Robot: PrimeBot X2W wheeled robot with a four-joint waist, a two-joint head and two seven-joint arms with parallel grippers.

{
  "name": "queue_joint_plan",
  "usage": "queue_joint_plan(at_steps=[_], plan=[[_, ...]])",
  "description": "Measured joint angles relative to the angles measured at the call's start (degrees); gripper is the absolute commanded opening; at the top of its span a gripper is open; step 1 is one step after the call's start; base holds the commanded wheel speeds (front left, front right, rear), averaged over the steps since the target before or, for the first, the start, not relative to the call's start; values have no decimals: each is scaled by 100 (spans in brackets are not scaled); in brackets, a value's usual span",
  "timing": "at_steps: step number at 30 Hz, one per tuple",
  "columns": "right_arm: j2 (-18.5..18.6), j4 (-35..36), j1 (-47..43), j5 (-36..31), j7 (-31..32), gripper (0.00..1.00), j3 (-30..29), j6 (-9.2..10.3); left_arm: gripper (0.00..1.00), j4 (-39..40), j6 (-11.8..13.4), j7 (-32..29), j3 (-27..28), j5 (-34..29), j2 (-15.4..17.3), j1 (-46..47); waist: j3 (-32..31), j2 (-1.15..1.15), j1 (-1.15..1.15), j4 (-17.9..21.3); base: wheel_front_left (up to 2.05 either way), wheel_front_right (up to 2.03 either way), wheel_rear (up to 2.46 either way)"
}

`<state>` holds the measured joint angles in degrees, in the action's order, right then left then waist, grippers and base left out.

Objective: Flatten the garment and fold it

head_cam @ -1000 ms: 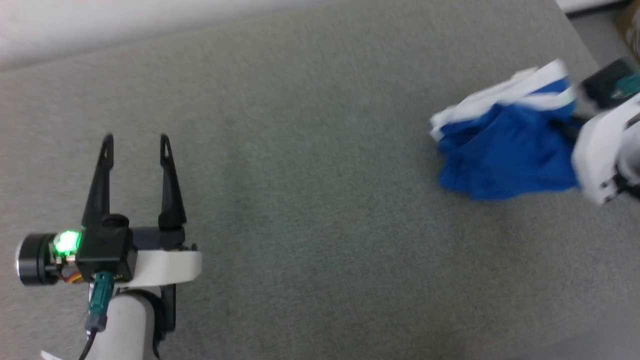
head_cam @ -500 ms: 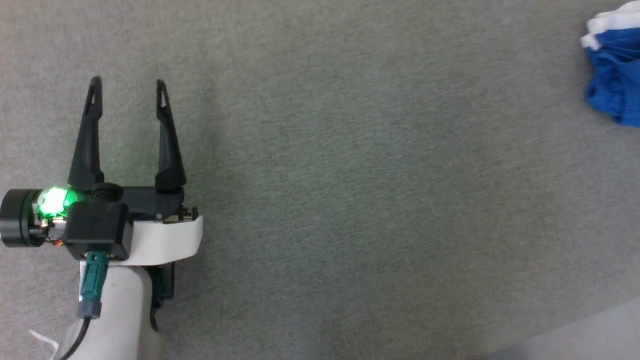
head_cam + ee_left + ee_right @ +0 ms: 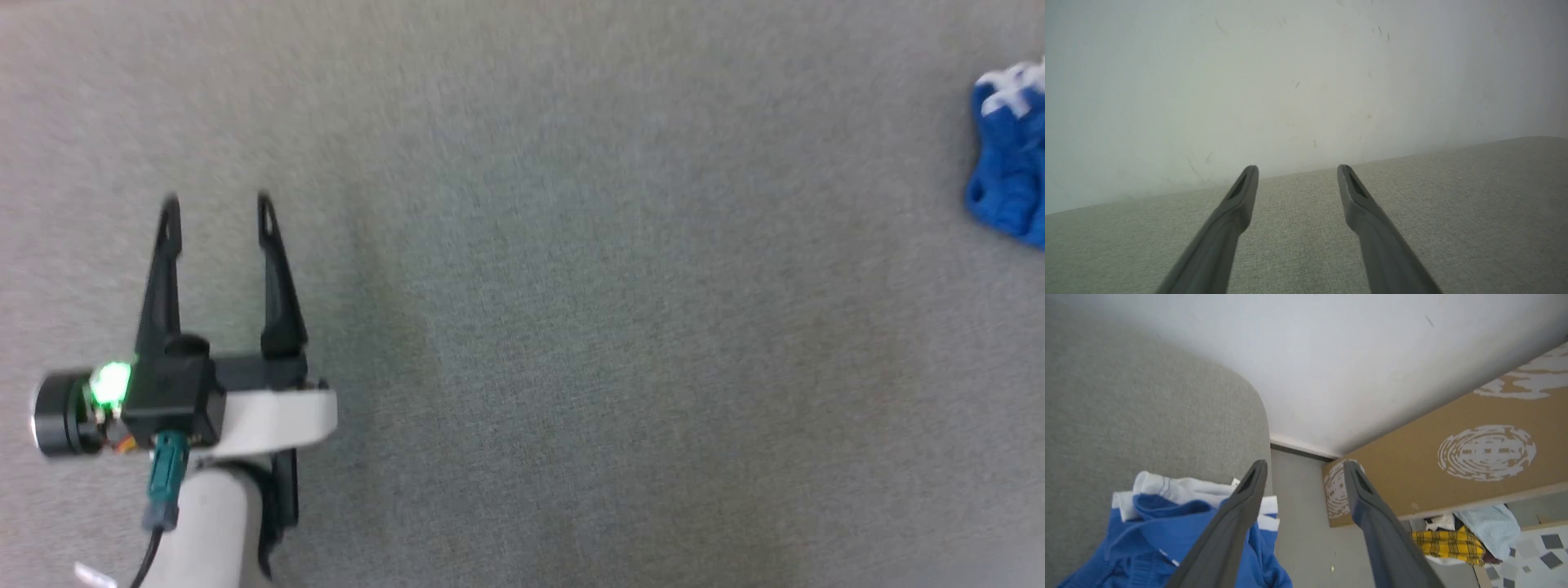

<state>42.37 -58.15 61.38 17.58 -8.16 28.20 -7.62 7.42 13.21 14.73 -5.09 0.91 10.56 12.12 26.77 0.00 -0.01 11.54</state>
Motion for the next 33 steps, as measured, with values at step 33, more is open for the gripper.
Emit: queue_joint_plan(at_steps=[33], plan=[[-3743,5209,-5589,-1101,-658,100,-3048,2,100,-827,-416,0,324,143,-414,-1322,-2518,0,0,-1014,0,0,0]])
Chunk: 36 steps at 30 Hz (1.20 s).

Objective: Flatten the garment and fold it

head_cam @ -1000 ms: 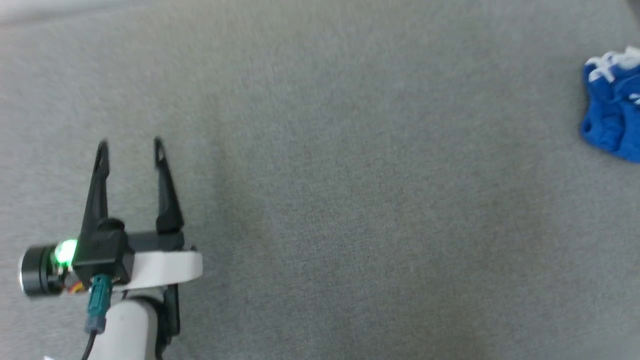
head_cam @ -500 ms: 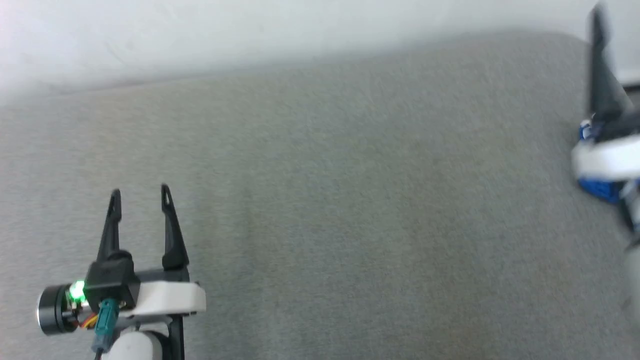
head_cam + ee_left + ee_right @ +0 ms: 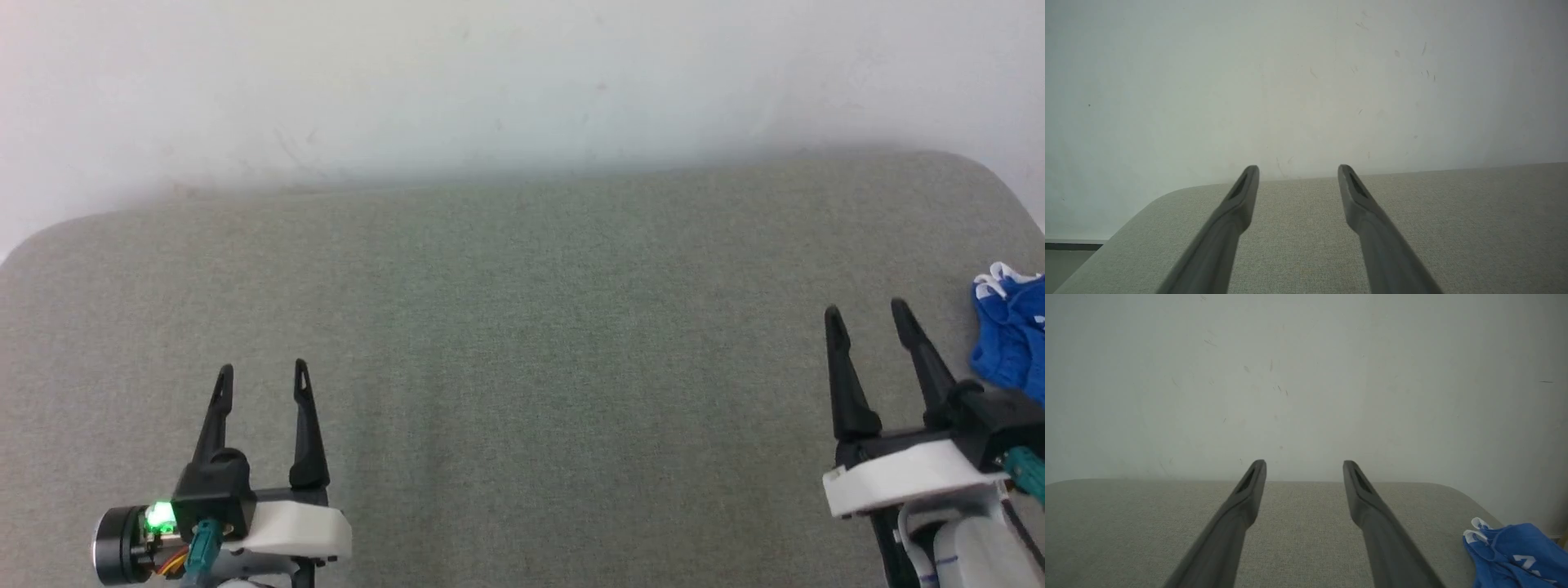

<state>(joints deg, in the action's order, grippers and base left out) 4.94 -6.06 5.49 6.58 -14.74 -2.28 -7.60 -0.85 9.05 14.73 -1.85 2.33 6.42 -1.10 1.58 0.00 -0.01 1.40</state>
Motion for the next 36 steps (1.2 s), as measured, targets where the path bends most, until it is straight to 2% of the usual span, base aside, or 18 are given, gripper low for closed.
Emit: queue_joint_plan(at_steps=[6,7,36], plan=[[-108,20,-264,-11,0,100,-76,0,100,-101,-105,0,-1,4,-16,-21,-124,0,0,-83,0,0,0],[-113,34,-264,-34,0,0,-76,0,0,-111,-148,0,5,15,-26,-27,-127,0,0,-79,0,0,0],[-119,116,-259,-116,271,0,-44,-1,0,-99,-254,-269,12,9,-79,-12,-136,0,0,-90,0,0,0]])
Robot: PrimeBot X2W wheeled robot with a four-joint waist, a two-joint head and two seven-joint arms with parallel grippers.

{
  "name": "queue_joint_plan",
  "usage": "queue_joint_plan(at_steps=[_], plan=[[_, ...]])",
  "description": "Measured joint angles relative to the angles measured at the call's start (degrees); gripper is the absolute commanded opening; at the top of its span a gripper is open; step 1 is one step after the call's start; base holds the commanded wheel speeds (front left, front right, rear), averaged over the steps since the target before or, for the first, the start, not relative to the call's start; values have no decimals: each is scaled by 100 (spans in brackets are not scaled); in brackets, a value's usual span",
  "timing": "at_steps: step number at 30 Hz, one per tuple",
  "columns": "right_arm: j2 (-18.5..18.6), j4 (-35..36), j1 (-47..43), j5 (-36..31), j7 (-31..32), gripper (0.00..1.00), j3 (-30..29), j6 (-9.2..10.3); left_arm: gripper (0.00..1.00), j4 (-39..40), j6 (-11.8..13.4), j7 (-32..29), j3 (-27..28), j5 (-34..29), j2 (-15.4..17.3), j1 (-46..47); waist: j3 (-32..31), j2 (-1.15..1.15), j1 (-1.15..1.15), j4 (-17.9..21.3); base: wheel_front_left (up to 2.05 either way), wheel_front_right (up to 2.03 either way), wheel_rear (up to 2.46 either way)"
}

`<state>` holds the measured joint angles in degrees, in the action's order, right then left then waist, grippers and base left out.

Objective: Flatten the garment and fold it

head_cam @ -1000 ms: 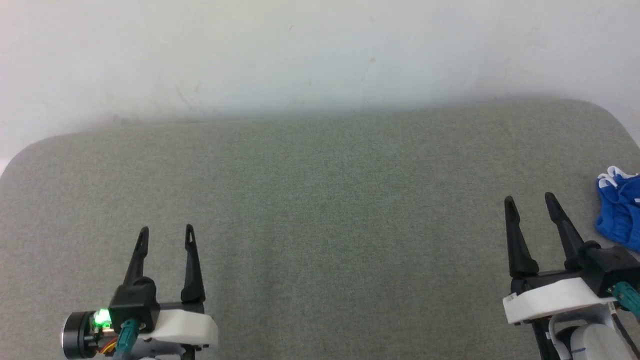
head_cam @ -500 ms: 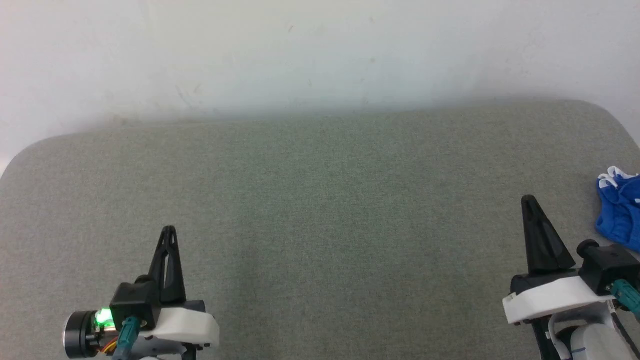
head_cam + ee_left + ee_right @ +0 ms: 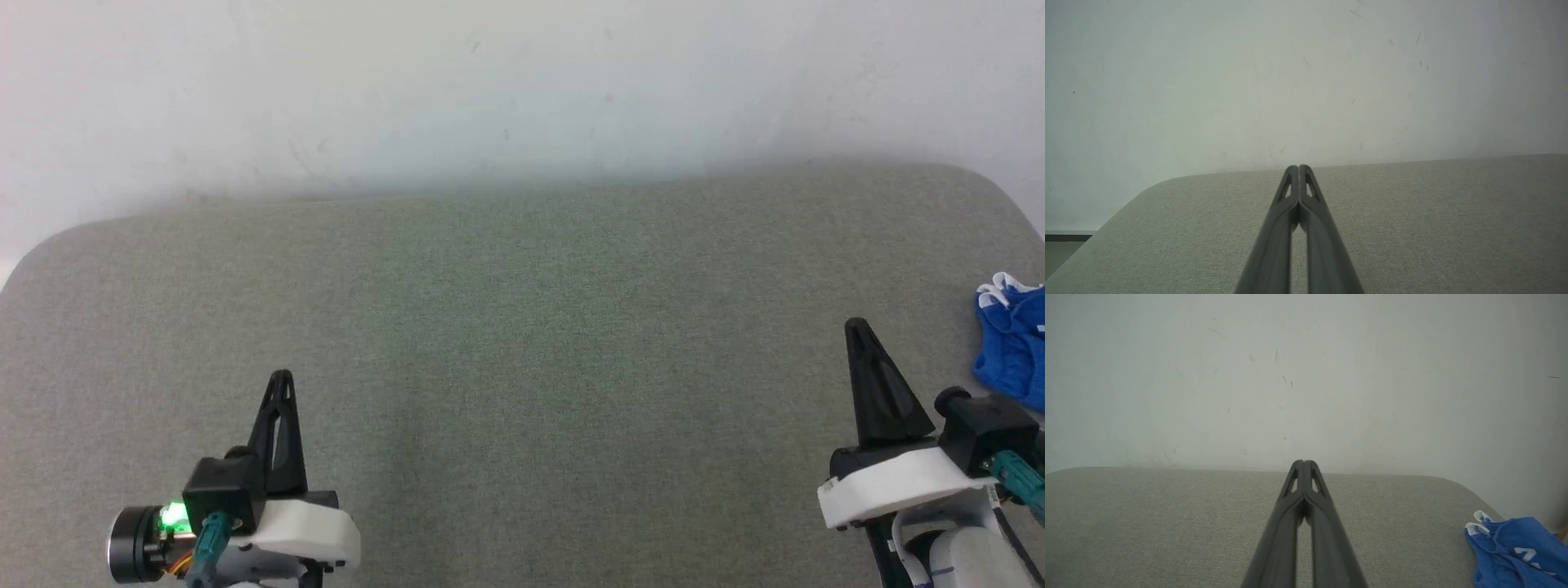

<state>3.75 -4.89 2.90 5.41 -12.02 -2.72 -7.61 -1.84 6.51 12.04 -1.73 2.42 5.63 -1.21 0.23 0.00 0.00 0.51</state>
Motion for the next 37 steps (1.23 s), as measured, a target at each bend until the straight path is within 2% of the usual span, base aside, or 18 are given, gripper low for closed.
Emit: queue_joint_plan(at_steps=[37], plan=[[-16,164,-76,-187,441,0,104,0,0,58,-243,-444,45,-52,-85,9,-8,0,0,-18,0,0,0]])
